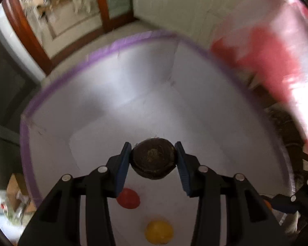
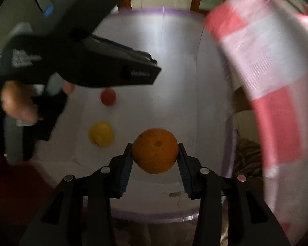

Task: Organize fruits
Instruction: 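Carry both held fruits over the white purple-rimmed box, then open both grippers to drop the fruits into the box, then move both open grippers back to the fruits on the table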

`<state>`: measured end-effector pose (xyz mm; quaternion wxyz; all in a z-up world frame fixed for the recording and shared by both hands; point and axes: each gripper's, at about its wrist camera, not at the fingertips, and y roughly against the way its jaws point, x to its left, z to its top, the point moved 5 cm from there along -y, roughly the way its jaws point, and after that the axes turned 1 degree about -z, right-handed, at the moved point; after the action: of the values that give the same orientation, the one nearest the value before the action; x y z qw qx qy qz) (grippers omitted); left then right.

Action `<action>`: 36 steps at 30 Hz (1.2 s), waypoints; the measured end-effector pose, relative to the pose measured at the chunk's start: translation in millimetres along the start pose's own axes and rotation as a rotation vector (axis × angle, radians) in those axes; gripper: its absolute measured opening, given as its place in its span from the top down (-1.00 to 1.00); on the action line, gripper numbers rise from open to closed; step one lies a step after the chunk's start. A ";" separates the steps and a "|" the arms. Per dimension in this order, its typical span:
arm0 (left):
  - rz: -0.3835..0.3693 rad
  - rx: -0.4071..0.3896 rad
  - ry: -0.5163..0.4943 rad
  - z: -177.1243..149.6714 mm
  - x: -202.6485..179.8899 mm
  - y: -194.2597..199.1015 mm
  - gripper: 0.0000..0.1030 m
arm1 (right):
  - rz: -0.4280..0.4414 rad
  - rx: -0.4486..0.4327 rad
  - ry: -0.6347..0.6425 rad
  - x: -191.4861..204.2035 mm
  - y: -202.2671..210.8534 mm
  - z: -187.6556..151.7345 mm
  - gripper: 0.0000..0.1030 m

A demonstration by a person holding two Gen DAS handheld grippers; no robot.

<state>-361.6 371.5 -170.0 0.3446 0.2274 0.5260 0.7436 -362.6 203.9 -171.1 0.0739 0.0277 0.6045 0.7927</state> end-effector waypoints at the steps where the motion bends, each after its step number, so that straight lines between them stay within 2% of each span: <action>1: 0.025 0.041 0.006 -2.7 4.8 -11.1 0.14 | 0.001 0.032 0.005 0.8 -8.1 0.4 0.17; 5: 0.066 0.140 0.028 -13.5 18.0 -38.8 0.14 | -0.007 0.155 0.014 4.0 -35.4 -5.5 0.17; 8: 0.099 0.147 0.014 -17.1 20.1 -41.8 0.14 | -0.006 0.223 0.000 2.1 -49.4 -6.6 0.17; 12: 0.093 0.153 -0.005 -17.8 14.0 -42.6 0.14 | -0.035 0.305 0.013 2.4 -66.1 -7.9 0.16; 14: 0.083 0.159 0.002 -18.9 14.0 -42.2 0.00 | -0.022 0.311 0.003 1.2 -66.0 -9.4 0.16; 16: 0.075 0.151 0.022 -17.5 16.6 -38.8 -0.35 | -0.012 0.274 -0.006 -3.3 -57.2 -7.0 0.03; 17: 0.070 0.144 0.035 -15.8 18.9 -35.4 -0.40 | -0.012 0.249 -0.003 -10.0 -51.9 -1.8 -0.06; 18: 0.062 0.131 0.048 -13.3 20.9 -30.5 -0.45 | -0.009 0.209 0.008 -9.4 -41.8 0.7 -0.18; 21: 0.074 0.009 0.101 2.6 29.7 3.0 -0.52 | -0.019 0.064 0.052 -12.5 -2.0 4.8 -0.26; 24: 0.152 -0.243 0.148 25.1 37.8 66.2 -0.62 | 0.028 -0.130 0.069 -12.2 56.9 12.6 -0.29; 25: 0.182 -0.359 0.162 34.5 37.3 97.5 -0.78 | 0.046 -0.200 0.066 -14.3 79.4 11.1 -0.33; 27: 0.198 -0.513 0.169 46.1 28.2 143.2 -0.97 | 0.078 -0.378 0.041 -24.8 135.4 7.4 -0.51; 28: 0.191 -0.607 0.162 51.3 19.5 171.8 -0.97 | 0.074 -0.499 0.013 -36.3 172.4 0.6 -0.56; 29: 0.176 -0.678 0.148 57.0 8.6 194.3 -0.97 | 0.067 -0.574 -0.007 -41.7 194.1 -5.9 -0.69; 30: 0.154 -0.734 0.129 62.7 -7.6 212.3 -0.97 | 0.050 -0.684 -0.043 -55.2 225.0 -17.9 -0.72; 32: 0.067 -0.818 0.055 74.6 -55.0 248.2 -0.97 | 0.002 -0.840 -0.128 -85.1 269.5 -46.9 -0.72; 34: -0.034 -0.824 -0.024 98.6 -107.0 256.8 -0.97 | -0.058 -0.931 -0.254 -121.5 300.2 -80.9 -0.72; 36: -0.129 -0.790 -0.096 108.9 -152.5 260.1 -0.97 | -0.138 -0.959 -0.390 -162.5 317.2 -115.4 -0.72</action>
<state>-255.8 270.6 115.2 0.4756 0.0783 0.1964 0.8539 -244.0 -12.6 110.7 0.2415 0.0980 0.1489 0.9539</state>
